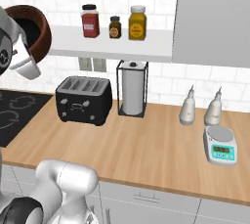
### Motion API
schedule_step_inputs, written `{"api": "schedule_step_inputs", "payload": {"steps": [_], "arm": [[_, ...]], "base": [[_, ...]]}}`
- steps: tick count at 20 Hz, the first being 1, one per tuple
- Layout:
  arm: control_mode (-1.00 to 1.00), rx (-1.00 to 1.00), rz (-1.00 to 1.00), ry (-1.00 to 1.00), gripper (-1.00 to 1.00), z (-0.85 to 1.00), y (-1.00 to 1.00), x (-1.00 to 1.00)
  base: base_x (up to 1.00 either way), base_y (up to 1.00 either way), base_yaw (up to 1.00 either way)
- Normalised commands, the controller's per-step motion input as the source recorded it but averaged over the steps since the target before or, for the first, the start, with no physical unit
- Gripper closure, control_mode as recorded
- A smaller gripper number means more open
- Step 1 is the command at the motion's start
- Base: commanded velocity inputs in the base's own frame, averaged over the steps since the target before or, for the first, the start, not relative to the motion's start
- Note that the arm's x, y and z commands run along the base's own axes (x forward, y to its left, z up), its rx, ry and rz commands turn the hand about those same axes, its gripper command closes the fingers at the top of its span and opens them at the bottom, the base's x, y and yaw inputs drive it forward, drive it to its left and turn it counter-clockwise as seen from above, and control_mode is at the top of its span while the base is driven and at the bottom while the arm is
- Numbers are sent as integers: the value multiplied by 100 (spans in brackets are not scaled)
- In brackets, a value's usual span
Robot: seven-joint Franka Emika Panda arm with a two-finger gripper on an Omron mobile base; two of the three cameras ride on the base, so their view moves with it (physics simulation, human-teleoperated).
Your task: Pick up the bowls on the counter and stack them on top of one another in the open cabinet. Place the smaller bowl on top of the larger bowl.
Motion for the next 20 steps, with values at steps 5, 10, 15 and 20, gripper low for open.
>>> {"api": "schedule_step_inputs", "payload": {"steps": [5, 10, 15, 20], "arm": [[-100, 6, 0, -7, 100, 10, 37, 64], [-100, 7, 0, -6, 100, 1, 26, 82], [-100, 10, 0, 0, 100, 0, 14, 88], [-100, 1, 0, 6, 100, -2, 37, 88]], "base": [[0, 0, 0], [0, 0, 0], [0, 0, 0], [0, 0, 0]]}}
